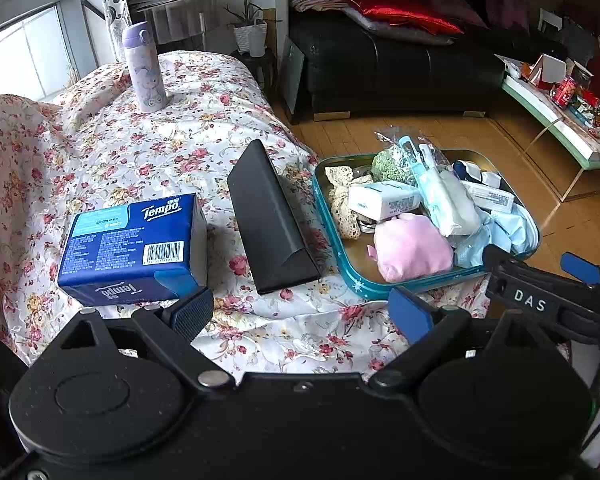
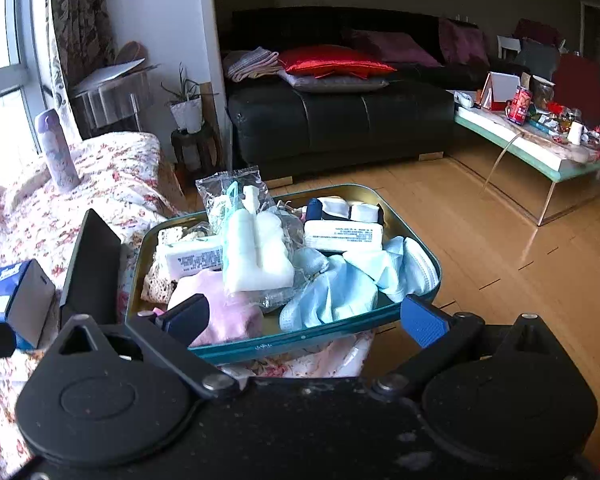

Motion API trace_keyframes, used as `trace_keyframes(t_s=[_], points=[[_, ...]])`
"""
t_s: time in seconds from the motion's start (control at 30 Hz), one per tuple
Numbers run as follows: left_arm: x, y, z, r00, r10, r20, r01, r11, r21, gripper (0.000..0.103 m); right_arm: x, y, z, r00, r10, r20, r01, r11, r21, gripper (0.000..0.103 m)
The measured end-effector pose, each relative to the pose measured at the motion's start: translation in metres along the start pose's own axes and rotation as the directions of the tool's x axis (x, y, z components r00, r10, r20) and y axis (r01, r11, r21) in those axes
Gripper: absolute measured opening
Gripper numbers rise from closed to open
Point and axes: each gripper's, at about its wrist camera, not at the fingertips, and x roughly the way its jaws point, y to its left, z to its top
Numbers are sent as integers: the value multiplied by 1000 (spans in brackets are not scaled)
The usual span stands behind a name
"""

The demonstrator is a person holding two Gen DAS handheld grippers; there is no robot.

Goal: Organize soft objects

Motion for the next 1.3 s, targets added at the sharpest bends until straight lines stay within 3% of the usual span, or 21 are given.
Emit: trace_keyframes(t_s=[0.27,0.57,1.3], points=[[0,0,-1,1000,-3,-6,3,1000,-3,91,9,15,-3,1000,-1,-10,1,998,-70,103],[-1,7,1,1000,-3,0,3,999,-35,91,10,4,-1,1000,22,-12,-22,1000,-5,103],[3,12,-3,1000,19,-20,-20,999,-45,91,12,2,-1,999,33,-14,-32,999,13,103]])
